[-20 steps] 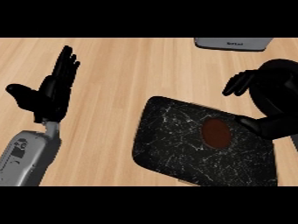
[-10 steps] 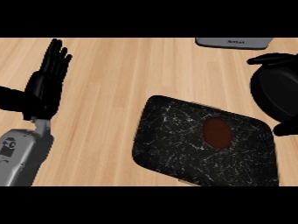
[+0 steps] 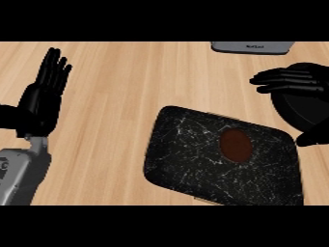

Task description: Pick the cupcake from the tray and place it in the pot

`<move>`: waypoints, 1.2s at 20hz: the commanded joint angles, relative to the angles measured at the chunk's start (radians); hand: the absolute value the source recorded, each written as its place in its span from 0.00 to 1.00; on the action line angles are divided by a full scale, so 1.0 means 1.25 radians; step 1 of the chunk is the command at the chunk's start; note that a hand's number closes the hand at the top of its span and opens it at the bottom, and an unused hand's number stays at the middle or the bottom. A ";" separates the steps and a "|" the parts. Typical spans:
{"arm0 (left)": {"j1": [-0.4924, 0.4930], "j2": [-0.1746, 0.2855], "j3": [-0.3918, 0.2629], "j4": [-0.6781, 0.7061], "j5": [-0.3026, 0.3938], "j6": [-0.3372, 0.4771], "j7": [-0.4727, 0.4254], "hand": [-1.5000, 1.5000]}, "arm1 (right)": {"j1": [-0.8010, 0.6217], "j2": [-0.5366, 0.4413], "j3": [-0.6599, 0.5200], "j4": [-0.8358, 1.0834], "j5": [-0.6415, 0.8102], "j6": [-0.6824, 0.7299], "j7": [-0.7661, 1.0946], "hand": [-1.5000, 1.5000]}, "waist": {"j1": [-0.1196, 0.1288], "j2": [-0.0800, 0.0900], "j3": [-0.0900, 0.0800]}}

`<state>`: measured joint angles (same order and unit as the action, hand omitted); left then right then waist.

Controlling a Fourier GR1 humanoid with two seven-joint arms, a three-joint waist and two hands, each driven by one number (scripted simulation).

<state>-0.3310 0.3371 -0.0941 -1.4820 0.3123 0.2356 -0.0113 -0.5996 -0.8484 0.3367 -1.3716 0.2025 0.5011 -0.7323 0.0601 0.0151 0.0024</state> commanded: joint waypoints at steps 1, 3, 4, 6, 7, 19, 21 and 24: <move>0.006 0.003 0.016 0.008 -0.001 -0.002 0.002 0.50 | -0.067 0.015 0.077 0.079 0.105 0.050 -0.131 0.00 | -0.013 -0.003 -0.001; 0.021 -0.018 0.005 0.025 -0.022 0.008 -0.028 0.50 | -0.064 0.021 0.109 0.095 0.141 0.023 -0.145 0.00 | -0.023 -0.005 -0.002; 0.026 0.010 0.023 -0.003 -0.005 -0.014 -0.020 0.50 | -0.041 0.016 0.139 0.106 0.164 0.004 -0.164 0.00 | -0.019 -0.005 -0.001; 0.020 0.011 0.031 -0.011 -0.010 -0.003 0.009 0.50 | -0.099 0.036 0.135 0.148 0.167 0.021 -0.144 0.00 | -0.024 -0.007 -0.002; 0.036 0.024 0.039 -0.025 -0.002 -0.026 -0.004 0.50 | -0.091 0.040 0.145 0.174 0.182 0.000 -0.160 0.00 | -0.023 -0.007 -0.002; 0.096 0.000 0.056 -0.057 -0.021 -0.030 -0.012 0.50 | -0.055 0.144 0.223 0.214 0.268 -0.084 -0.149 0.00 | -0.035 -0.012 -0.002; 0.006 0.001 0.075 0.016 -0.019 -0.035 0.001 0.50 | -0.049 0.185 0.237 0.232 0.277 -0.113 -0.160 0.00 | -0.043 -0.009 -0.002; 0.031 -0.032 0.045 -0.035 -0.050 -0.005 0.028 0.50 | -0.039 0.176 0.215 0.225 0.289 -0.112 -0.185 0.00 | -0.043 -0.012 -0.002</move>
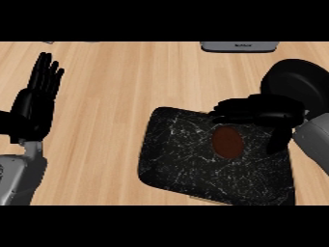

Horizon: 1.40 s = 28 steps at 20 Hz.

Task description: Pick the cupcake from the tray and place it in the pot

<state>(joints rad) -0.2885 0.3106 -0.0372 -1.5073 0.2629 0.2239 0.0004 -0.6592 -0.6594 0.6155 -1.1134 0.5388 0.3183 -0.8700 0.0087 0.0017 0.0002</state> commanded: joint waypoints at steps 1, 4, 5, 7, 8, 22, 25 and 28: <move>0.029 0.044 0.044 -0.047 0.035 -0.058 0.021 0.50 | 0.011 -0.006 -0.016 0.000 0.012 0.061 -0.070 0.00 | 0.000 -0.002 0.000; -0.021 -0.011 0.020 0.027 -0.025 -0.017 0.010 0.50 | 0.040 0.016 -0.037 -0.035 0.047 0.053 -0.034 0.00 | -0.007 -0.001 0.000; 0.028 -0.024 0.007 -0.043 -0.025 -0.007 0.017 0.50 | 0.012 0.053 -0.035 -0.037 0.070 0.066 0.032 0.00 | -0.003 -0.002 0.000; -0.036 -0.015 0.033 0.032 -0.021 -0.029 0.025 0.50 | 0.008 0.099 -0.046 0.038 0.111 0.012 0.019 0.00 | -0.004 0.000 0.000; 0.010 -0.012 0.050 -0.012 0.003 -0.044 0.020 0.50 | 0.028 0.099 -0.042 0.051 0.134 -0.012 0.006 0.00 | -0.002 -0.001 0.000; 0.036 -0.040 0.057 -0.043 -0.044 -0.058 0.025 0.50 | 0.038 0.224 -0.068 0.191 0.253 -0.071 -0.062 0.00 | 0.003 0.001 0.000; -0.005 -0.042 0.068 0.016 -0.055 -0.064 0.010 0.50 | 0.069 0.238 -0.056 0.083 0.250 -0.001 -0.011 0.00 | -0.007 -0.001 0.000; 0.025 -0.043 0.067 -0.017 -0.054 -0.063 0.012 0.50 | 0.059 0.226 -0.022 0.035 0.270 -0.020 -0.075 1.00 | -0.005 -0.002 0.000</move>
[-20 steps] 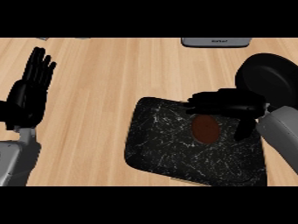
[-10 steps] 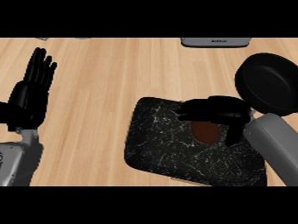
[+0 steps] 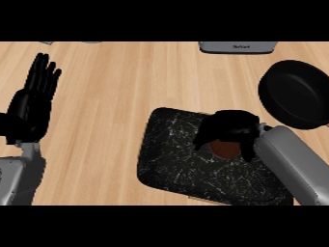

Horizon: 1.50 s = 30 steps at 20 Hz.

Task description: Pick the cupcake from the tray and place it in the pot

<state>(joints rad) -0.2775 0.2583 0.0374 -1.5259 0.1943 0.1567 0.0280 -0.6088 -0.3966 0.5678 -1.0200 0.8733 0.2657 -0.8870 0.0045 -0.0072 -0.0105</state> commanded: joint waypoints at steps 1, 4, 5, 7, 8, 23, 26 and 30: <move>0.001 -0.004 0.003 -0.013 -0.007 0.006 0.009 0.50 | 0.032 0.049 0.014 0.044 0.015 -0.077 -0.092 1.00 | 0.005 0.008 0.009; 0.058 -0.010 0.017 0.001 0.013 -0.032 -0.060 0.50 | 0.046 0.067 0.019 -0.010 0.017 -0.053 -0.065 1.00 | 0.002 0.007 0.008; 0.015 -0.002 0.000 -0.040 -0.023 0.013 0.015 0.50 | 0.059 0.075 0.027 -0.006 0.030 -0.071 -0.064 1.00 | 0.001 0.006 0.009; -0.008 -0.005 0.013 0.003 -0.009 -0.003 0.012 0.50 | 0.070 0.035 0.009 -0.014 0.041 -0.080 -0.098 1.00 | -0.004 0.006 0.009; -0.028 0.000 0.020 0.019 -0.017 0.006 0.018 0.50 | 0.068 0.028 -0.006 0.001 0.039 -0.100 -0.114 1.00 | -0.004 0.007 0.009; -0.004 -0.007 0.016 -0.007 -0.015 -0.008 0.011 0.50 | 0.025 0.180 -0.299 -0.027 0.030 -0.156 0.526 1.00 | -0.008 0.001 0.002; 0.003 -0.006 0.019 0.001 -0.012 -0.010 0.013 0.50 | -0.037 0.227 -0.359 -0.036 0.069 -0.231 0.721 1.00 | -0.001 -0.007 0.000; -0.008 -0.004 0.018 0.001 -0.016 -0.006 0.020 0.50 | -0.115 0.248 -0.405 -0.042 0.181 -0.335 0.982 1.00 | -0.003 -0.009 0.000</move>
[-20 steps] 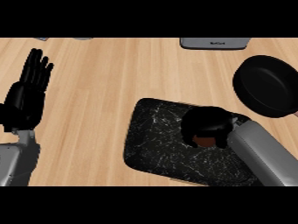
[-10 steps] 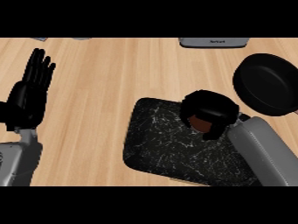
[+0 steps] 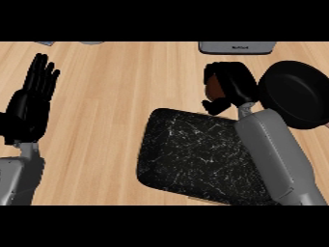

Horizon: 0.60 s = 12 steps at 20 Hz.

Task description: Pick the cupcake from the tray and place it in the pot

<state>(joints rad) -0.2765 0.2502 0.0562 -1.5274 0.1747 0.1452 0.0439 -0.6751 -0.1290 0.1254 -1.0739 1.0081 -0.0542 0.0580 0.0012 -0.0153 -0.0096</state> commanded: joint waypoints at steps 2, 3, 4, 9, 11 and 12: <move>-0.007 0.001 -0.003 0.001 -0.001 -0.001 0.010 0.50 | -0.114 0.051 -0.059 -0.010 0.140 -0.111 0.357 1.00 | 0.004 -0.006 0.000; -0.004 0.000 -0.007 0.011 -0.006 -0.003 0.003 0.50 | -0.140 0.057 -0.068 -0.009 0.175 -0.142 0.414 1.00 | 0.007 0.002 0.000; -0.001 -0.020 -0.019 0.007 -0.009 0.008 0.001 0.50 | -0.163 0.052 -0.068 -0.013 0.219 -0.148 0.478 1.00 | 0.002 0.000 0.000; -0.021 0.003 -0.001 0.004 0.001 -0.007 0.008 0.50 | -0.281 0.082 -0.055 0.007 0.425 -0.144 0.768 1.00 | 0.012 0.007 0.004; -0.029 0.002 0.010 0.011 0.005 -0.002 0.010 0.50 | -0.302 0.091 -0.054 0.001 0.476 -0.136 0.841 1.00 | 0.006 0.010 0.006; 0.010 -0.027 -0.018 -0.027 -0.012 0.020 0.010 0.50 | -0.317 0.070 -0.065 -0.005 0.485 -0.099 0.858 1.00 | 0.008 0.007 0.007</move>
<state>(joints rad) -0.2886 0.2405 0.0498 -1.5306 0.1723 0.1480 0.0534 -0.9979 -0.0432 0.0510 -1.0765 1.4917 -0.2115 0.9374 0.0119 -0.0082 -0.0045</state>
